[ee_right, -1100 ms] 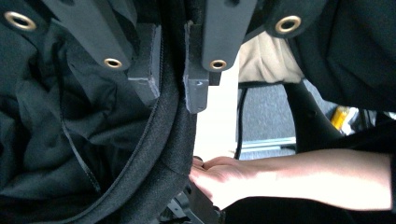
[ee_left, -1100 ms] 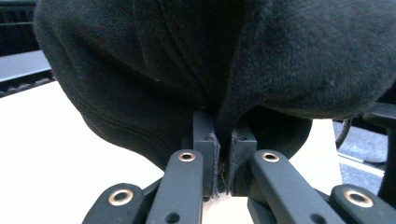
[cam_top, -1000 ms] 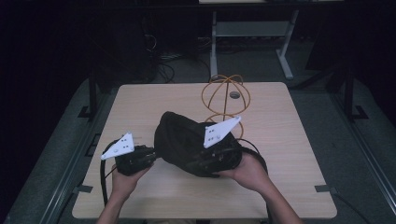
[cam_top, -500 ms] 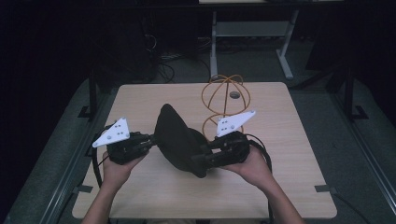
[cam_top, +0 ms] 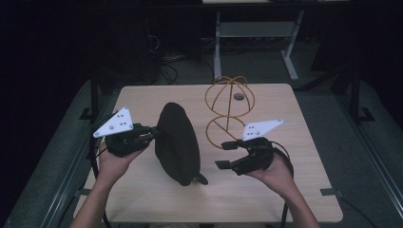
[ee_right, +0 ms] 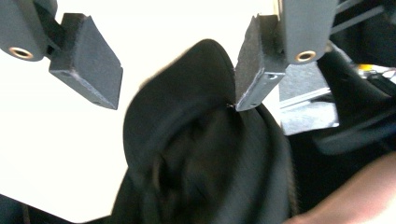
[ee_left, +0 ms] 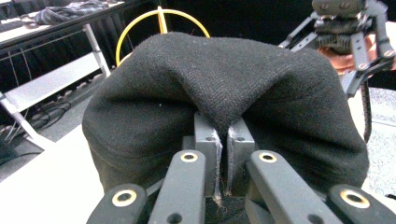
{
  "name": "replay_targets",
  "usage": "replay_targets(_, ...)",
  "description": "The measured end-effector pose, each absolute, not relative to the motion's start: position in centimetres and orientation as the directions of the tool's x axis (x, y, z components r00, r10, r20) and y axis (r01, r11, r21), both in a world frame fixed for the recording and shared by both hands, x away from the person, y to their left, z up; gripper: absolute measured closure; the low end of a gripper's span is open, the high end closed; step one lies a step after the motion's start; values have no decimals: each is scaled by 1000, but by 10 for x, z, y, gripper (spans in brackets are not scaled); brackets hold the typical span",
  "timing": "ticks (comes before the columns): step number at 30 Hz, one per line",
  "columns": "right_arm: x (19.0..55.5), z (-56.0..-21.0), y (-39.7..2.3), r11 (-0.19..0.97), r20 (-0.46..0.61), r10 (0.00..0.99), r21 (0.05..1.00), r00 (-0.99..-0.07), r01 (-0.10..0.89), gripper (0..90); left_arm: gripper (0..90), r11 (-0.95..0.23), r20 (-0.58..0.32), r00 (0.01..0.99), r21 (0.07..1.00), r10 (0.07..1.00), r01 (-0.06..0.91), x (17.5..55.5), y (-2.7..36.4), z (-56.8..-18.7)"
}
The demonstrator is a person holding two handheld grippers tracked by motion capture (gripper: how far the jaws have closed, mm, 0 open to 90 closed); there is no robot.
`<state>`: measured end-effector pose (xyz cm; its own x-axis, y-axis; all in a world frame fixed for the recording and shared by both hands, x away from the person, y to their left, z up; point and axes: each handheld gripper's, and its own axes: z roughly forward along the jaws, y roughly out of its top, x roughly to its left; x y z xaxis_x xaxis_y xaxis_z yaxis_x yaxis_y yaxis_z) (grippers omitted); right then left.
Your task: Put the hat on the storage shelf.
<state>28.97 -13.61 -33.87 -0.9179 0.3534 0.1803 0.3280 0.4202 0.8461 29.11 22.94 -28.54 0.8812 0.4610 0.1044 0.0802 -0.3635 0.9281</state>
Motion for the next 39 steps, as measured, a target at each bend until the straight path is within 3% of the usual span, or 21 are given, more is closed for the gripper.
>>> replay_targets(22, 289, -391, -218, 389, 186, 558, 803, -809, 452, 255, 864, -347, 75, 873, 931, 482, 112, 315, 234, -264)
replay_targets(39, 286, -406, -248, 363, 159, 649, 795, -744, 486, 246, 864, -351, 79, 873, 930, 481, 109, 351, 223, -236)
